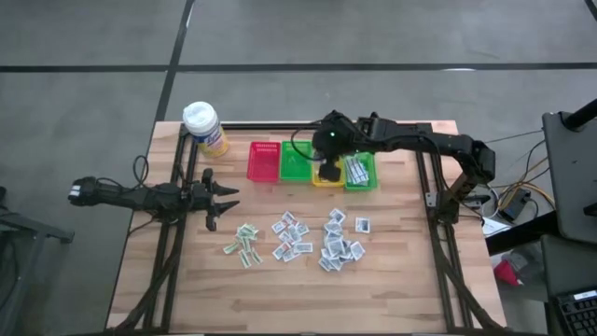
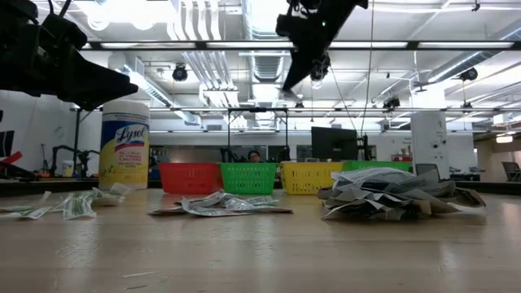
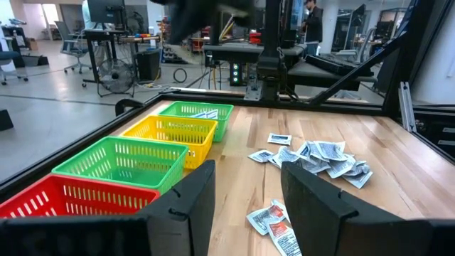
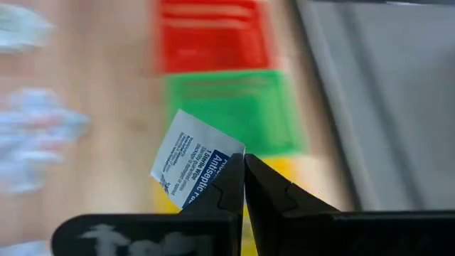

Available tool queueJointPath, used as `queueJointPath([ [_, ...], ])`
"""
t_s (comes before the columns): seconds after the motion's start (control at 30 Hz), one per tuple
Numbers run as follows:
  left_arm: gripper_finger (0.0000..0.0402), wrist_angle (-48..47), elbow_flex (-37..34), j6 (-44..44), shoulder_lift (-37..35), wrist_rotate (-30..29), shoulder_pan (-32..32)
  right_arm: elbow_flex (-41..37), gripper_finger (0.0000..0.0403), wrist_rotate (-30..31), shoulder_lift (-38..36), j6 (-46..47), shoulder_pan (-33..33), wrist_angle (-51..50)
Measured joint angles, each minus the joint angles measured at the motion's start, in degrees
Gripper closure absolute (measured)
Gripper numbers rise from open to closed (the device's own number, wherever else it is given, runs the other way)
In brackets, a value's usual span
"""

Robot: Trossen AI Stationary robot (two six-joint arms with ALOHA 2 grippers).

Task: Pick & Place First Aid Supplies
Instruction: Put the blue alcohol pad into the yellow bin

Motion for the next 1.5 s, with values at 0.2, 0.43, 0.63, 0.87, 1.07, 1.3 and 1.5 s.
queueJointPath([
  [0.2, 0.0243, 0.0, 0.0, 0.02, 0.01, -0.01, -0.02, -0.2, 0.0394, 5.29, 0.81, 0.46, -4.3, 0.0],
  [0.43, 0.0243, 0.0, 0.0, 0.02, 0.05, -0.01, -0.02, -0.29, 0.0394, 2.26, 6.04, 1.72, -7.38, -0.9],
  [0.63, 0.0243, 0.0, 0.0, 0.0, 0.25, -0.01, -0.01, -0.29, 0.0394, -0.99, 11.56, 1.73, -7.58, -5.02],
  [0.87, 0.0243, 0.0, 0.0, 0.0, 0.27, -0.01, -0.01, -0.33, 0.0394, -3.27, 17.49, 2.81, -7.56, -5.39],
  [1.07, 0.0243, 0.0, 0.0, -0.02, 0.27, -0.01, -0.02, -0.33, 0.0394, -3.24, 20.58, 2.51, -7.62, -5.24],
  [1.3, 0.0243, 0.0, 0.0, -0.02, 0.27, -0.01, -0.02, -0.33, 0.0394, -3.25, 20.55, 2.07, -7.6, -4.66],
  [1.5, 0.0243, 0.0, 0.0, -0.02, 0.27, -0.01, 0.0, -0.33, 0.0381, -3.28, 20.46, 0.62, -7.6, -4.74],
])
